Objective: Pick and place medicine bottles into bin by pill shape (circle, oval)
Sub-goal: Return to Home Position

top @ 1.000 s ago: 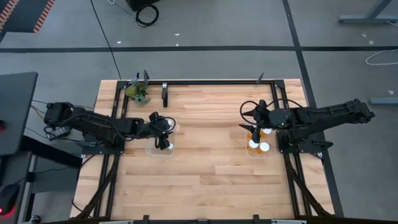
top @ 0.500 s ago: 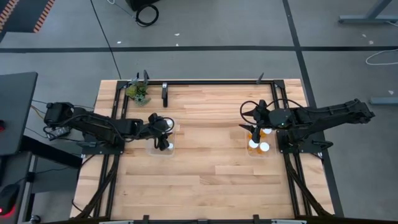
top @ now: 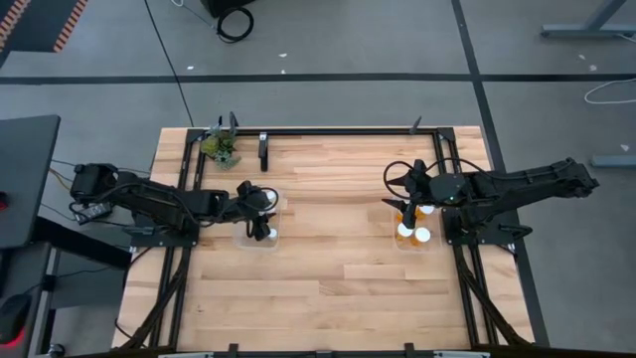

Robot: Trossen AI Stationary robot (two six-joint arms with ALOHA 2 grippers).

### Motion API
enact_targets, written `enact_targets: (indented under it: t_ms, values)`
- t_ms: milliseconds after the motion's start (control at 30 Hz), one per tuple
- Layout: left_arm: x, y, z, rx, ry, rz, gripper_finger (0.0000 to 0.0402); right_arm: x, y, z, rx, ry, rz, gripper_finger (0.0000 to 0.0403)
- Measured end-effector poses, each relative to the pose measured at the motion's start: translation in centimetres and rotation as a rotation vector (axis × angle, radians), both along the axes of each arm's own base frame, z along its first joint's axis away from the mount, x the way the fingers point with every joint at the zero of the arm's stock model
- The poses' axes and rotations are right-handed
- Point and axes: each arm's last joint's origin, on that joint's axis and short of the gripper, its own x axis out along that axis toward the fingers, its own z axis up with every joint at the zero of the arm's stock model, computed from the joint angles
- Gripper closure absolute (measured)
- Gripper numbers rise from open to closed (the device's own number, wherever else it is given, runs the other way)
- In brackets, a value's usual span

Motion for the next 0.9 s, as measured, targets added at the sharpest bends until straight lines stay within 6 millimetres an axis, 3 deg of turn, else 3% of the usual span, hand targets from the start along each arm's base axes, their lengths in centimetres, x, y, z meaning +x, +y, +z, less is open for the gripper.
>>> enact_targets:
  t_ms: [300,900]
  values:
    - [0.1,0.0,0.8,0.037,-0.045,-0.038,0.0170,0.0,0.0,0.0,0.000,0.001,0.000,0.0145]
    - [-3.2,0.0,5.5,0.107,-0.212,-0.133,0.0195,0.1,0.3,0.1,-0.038,0.014,0.141,0.0151]
